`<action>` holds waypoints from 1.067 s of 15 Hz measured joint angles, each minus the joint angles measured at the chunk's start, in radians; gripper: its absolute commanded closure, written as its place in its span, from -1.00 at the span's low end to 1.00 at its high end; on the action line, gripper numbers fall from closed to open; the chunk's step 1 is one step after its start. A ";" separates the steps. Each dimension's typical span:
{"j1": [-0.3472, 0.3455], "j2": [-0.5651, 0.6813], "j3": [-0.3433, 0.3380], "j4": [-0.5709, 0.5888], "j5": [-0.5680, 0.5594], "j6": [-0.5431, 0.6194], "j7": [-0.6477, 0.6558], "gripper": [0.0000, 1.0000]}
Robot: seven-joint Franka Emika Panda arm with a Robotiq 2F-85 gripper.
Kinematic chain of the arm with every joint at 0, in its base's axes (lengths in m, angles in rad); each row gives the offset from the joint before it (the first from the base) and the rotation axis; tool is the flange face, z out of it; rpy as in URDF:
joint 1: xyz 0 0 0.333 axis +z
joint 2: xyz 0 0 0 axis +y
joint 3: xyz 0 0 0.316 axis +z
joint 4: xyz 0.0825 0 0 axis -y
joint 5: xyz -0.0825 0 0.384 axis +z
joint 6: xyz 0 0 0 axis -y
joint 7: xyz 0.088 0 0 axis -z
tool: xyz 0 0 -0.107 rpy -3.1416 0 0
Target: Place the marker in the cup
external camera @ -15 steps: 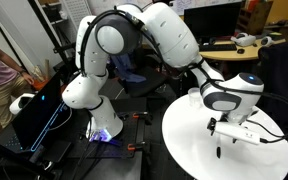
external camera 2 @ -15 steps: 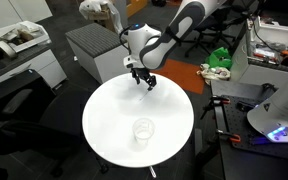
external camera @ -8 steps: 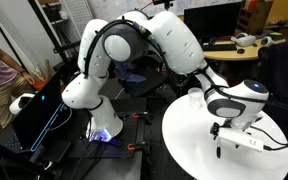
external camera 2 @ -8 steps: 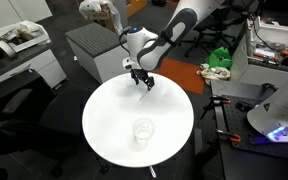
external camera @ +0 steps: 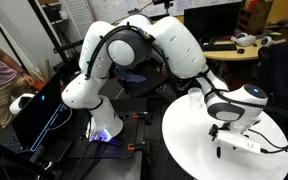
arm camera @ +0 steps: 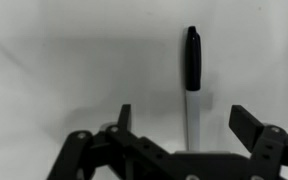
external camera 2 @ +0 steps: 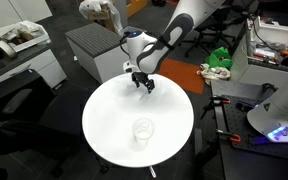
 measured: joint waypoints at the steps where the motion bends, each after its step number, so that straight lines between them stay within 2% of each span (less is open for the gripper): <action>1: -0.001 0.002 0.002 0.000 0.004 0.000 0.000 -1.00; 4: -0.004 0.005 0.006 0.000 0.015 0.000 0.000 -0.98; 7: -0.008 0.006 0.010 0.000 0.018 0.000 0.000 -0.83; 8: -0.009 0.007 0.010 0.000 0.018 0.000 0.000 -0.89; 12: -0.013 0.017 0.010 0.000 0.018 0.000 0.002 -0.87; 14: -0.014 0.023 0.010 0.003 0.018 0.000 0.002 -0.73; 15: -0.014 0.024 0.010 0.005 0.018 0.000 0.002 -0.31; 16: -0.015 0.025 0.010 0.007 0.018 0.000 0.003 -0.27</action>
